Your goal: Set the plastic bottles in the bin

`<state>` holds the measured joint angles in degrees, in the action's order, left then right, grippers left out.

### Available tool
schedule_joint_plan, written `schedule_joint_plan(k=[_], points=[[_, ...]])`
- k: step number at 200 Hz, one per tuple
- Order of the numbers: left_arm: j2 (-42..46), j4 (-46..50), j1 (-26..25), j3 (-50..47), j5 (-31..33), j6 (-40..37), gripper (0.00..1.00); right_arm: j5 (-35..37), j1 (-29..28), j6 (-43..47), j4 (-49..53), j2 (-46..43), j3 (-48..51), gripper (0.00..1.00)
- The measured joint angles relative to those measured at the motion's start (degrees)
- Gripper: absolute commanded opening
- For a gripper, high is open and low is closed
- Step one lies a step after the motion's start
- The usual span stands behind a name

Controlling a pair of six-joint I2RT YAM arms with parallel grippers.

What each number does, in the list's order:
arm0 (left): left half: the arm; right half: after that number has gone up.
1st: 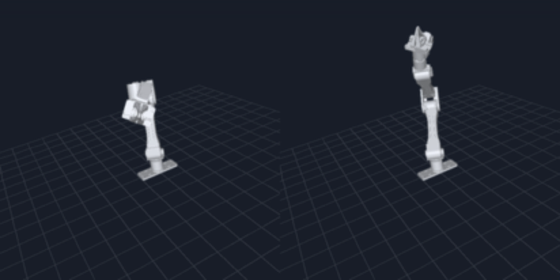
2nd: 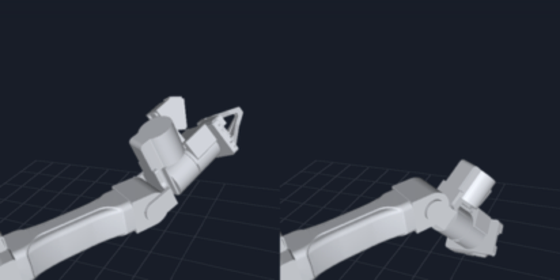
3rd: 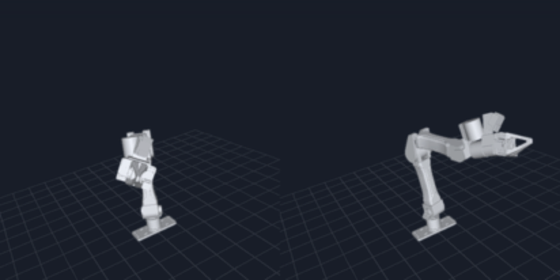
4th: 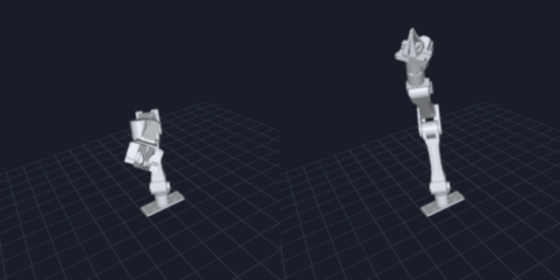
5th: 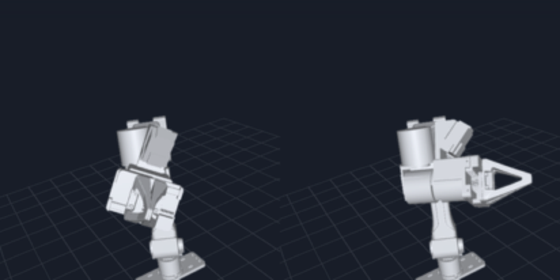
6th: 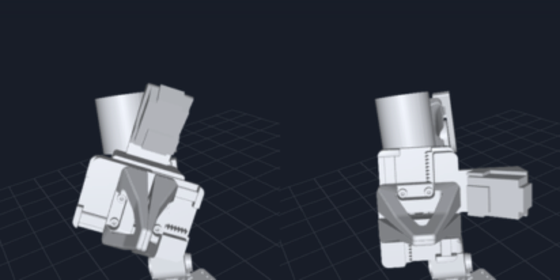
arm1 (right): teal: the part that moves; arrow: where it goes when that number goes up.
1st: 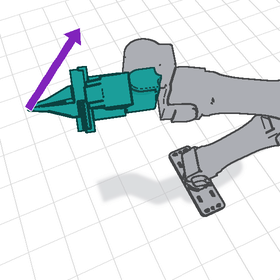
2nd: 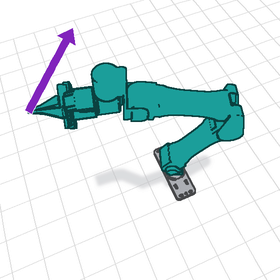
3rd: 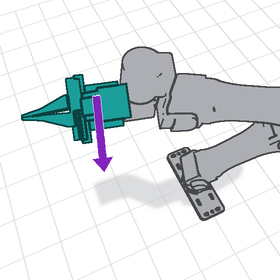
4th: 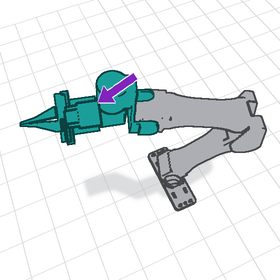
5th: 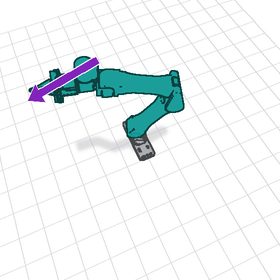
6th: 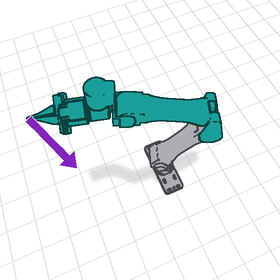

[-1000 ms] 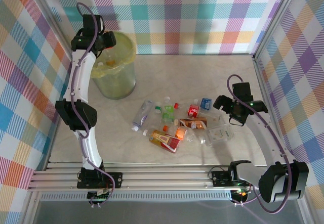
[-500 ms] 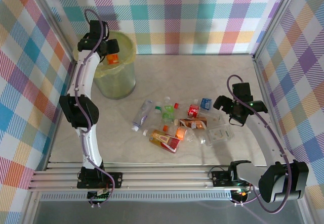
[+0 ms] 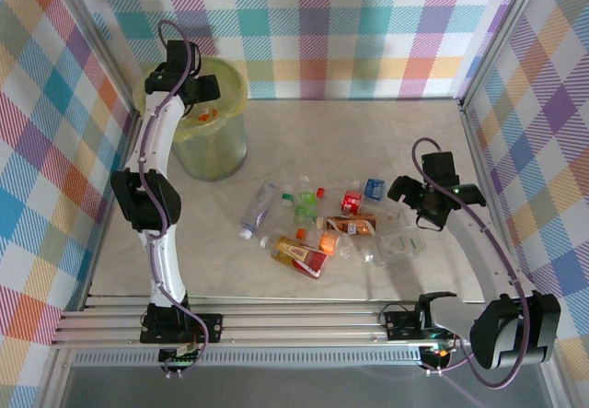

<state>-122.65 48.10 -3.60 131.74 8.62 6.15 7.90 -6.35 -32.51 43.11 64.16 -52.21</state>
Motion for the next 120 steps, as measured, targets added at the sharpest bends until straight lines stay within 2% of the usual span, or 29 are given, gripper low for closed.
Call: schedule_joint_plan(k=[39, 69, 120], points=[[0.11, -0.02, 0.00, 0.00, -0.09, 0.04, 0.89, 0.00, 0.00, -0.02, 0.00, 0.00, 0.00, 1.00], [1.29, -0.07, 0.00, 0.00, -0.63, 0.02, 1.00, 0.00, 0.00, -0.02, 0.00, 0.00, 0.00, 1.00], [9.01, -0.37, 0.00, 0.39, -2.08, 0.33, 1.00, 0.00, 0.00, 0.00, 0.00, 0.00, 0.00, 1.00]])
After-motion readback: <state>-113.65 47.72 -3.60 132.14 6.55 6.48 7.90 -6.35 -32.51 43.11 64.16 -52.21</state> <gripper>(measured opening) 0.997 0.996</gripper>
